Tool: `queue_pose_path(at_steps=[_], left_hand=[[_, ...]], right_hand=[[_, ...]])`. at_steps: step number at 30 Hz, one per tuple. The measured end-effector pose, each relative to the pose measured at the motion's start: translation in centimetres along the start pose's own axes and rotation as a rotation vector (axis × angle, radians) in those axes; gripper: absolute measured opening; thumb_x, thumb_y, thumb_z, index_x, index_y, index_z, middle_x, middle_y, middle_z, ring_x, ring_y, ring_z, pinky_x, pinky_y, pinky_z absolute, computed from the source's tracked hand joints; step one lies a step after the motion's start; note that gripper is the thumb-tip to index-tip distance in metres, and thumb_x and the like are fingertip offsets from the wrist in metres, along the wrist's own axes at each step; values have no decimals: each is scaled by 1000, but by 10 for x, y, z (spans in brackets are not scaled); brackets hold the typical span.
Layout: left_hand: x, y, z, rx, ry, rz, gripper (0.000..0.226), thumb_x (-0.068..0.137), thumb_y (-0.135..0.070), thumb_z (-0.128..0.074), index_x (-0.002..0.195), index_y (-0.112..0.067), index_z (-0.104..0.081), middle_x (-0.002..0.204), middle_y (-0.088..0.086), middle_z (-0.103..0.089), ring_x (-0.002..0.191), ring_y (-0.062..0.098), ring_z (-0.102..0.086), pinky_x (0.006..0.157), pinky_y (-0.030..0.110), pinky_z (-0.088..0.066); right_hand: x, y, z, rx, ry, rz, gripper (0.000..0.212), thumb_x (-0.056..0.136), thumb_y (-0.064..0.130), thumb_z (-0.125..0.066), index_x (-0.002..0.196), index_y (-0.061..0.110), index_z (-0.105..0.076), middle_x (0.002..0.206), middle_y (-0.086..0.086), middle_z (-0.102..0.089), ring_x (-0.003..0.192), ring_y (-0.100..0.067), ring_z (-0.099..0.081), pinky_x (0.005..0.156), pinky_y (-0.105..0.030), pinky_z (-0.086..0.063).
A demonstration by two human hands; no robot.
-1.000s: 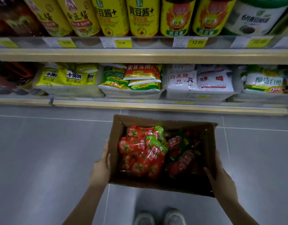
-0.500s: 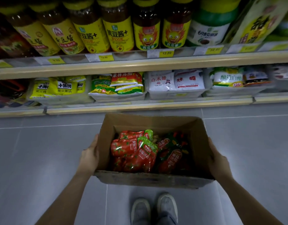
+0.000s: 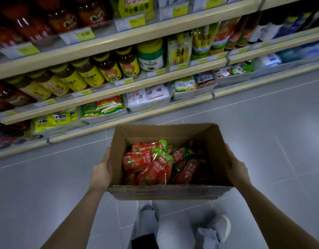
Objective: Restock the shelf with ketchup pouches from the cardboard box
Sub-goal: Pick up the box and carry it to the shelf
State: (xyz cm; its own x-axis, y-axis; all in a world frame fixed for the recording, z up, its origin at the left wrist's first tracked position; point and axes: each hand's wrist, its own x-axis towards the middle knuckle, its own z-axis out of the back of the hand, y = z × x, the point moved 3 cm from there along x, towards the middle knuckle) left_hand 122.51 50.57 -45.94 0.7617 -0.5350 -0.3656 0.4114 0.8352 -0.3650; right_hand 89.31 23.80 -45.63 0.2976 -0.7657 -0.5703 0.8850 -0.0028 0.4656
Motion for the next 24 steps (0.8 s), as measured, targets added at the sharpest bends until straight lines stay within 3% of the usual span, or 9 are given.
queue_pose_path(at_steps=[2,5,8,11,14,20,24], left_hand=[[-14,-37,-6,-36,-6,-11,52,98,-13,-37,146,-26,-23,100,25,-67,85,45,-62,67,35,-41],[-29,-97,-22,-54,-1,-52,52,97,-9,-37,146,-22,-25,102,25,-67,88,45,-61,70,30,-37],[-46,-160,-38,-77,2,-43,52,97,-8,-36,145,-25,-28,109,24,-65,96,45,-59,76,35,-42],[-58,-226,-55,-97,-1,-57,52,96,-7,-36,145,-22,-28,112,26,-63,99,46,-57,81,39,-44],[-62,-291,-72,-95,7,-99,51,96,-6,-36,145,-19,-29,116,25,-62,102,46,-56,81,39,-43],[-42,-416,-112,-83,56,-141,53,96,-7,-34,147,-21,-23,87,18,-61,72,29,-52,68,28,-33],[-33,-509,-134,-68,45,-209,53,97,-5,-35,147,-17,-21,102,28,-64,93,47,-57,69,34,-34]], right_hand=[[-3,-24,35,-5,-22,-14,44,99,27,-26,142,33,-28,138,-17,-46,115,-36,-50,99,-45,-41],[3,-59,91,-76,-44,45,58,96,12,-28,144,40,-14,134,-18,-49,112,-40,-53,91,-42,-47],[11,-97,148,-96,-59,68,63,95,9,-30,144,42,-9,132,-18,-51,108,-39,-55,82,-37,-47],[21,-131,207,-63,-88,85,60,96,11,-28,144,43,-12,137,-16,-47,116,-38,-51,91,-39,-45],[39,-164,261,-112,-132,89,62,95,8,-29,145,41,-11,133,-18,-51,110,-40,-54,89,-43,-48],[92,-229,356,-102,-207,69,62,95,7,-28,143,45,-12,139,-15,-46,117,-40,-50,94,-47,-46],[130,-266,414,-63,-236,24,63,95,6,-27,143,45,-13,139,-15,-46,116,-41,-51,91,-48,-48]])
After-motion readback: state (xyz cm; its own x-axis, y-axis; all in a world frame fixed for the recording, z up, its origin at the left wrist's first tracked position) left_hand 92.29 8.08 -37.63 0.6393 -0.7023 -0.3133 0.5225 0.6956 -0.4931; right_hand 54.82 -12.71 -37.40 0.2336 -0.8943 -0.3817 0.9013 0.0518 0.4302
